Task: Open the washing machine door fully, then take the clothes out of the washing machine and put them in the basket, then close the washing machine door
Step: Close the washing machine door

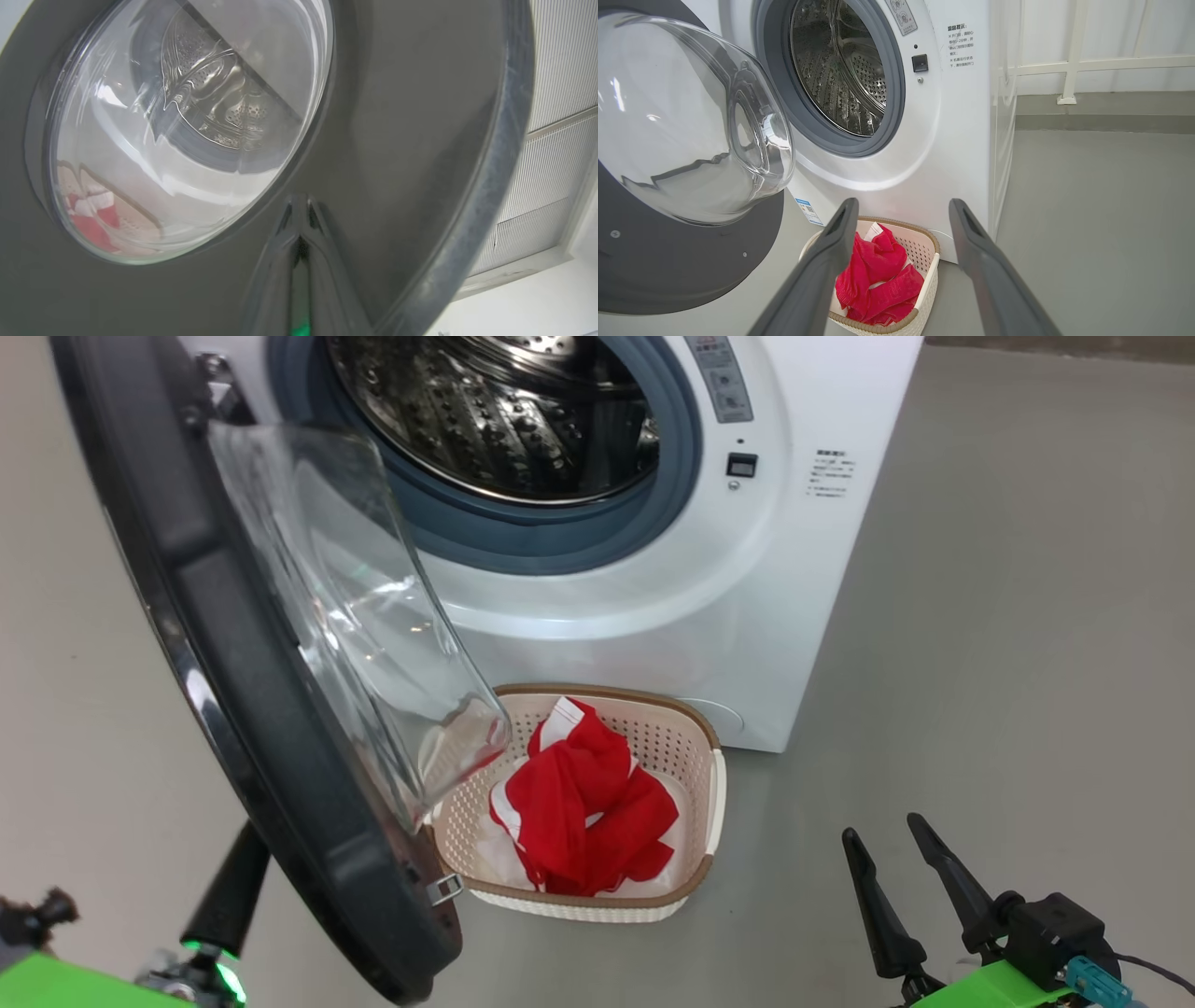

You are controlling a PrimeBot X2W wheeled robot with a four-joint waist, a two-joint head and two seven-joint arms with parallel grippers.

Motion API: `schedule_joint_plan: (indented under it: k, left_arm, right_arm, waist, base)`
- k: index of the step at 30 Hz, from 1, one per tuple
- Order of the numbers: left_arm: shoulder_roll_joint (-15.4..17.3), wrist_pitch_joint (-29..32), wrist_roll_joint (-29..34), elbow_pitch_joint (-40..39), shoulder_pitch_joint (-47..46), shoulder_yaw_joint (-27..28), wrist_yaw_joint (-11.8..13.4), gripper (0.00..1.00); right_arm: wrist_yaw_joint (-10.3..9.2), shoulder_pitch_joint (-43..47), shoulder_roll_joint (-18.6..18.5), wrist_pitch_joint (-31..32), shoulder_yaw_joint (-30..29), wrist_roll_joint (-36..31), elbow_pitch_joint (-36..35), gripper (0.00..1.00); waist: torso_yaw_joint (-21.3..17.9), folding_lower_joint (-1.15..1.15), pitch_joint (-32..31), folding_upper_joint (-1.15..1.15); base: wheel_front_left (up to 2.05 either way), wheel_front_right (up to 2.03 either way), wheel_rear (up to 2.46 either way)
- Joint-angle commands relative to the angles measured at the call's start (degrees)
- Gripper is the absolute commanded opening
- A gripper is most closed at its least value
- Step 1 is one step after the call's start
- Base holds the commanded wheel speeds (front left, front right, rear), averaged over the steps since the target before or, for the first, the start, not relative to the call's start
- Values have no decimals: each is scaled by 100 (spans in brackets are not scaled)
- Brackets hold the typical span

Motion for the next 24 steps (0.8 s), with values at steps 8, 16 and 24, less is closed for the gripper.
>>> schedule_joint_plan:
  k: [8, 16, 24]
  left_arm:
    - [-174, 1622, -537, -356, -286, 1066, -36, 0]
    - [-779, 3043, -525, -110, -709, 1508, -36, 0]
    - [-1253, 3875, -377, 241, -1127, 1944, -36, 0]
  right_arm:
    - [36, -297, 18, -37, 82, -73, -183, 100]
    - [36, -406, 38, -37, 96, -93, -182, 100]
    - [36, -500, 49, -37, 93, -92, -203, 100]
  waist:
    - [-282, 0, 171, 0]
    - [-426, 0, 304, 0]
    - [-652, 0, 456, 0]
  base:
    - [0, 0, 0]
    - [0, 0, 0]
    - [0, 0, 0]
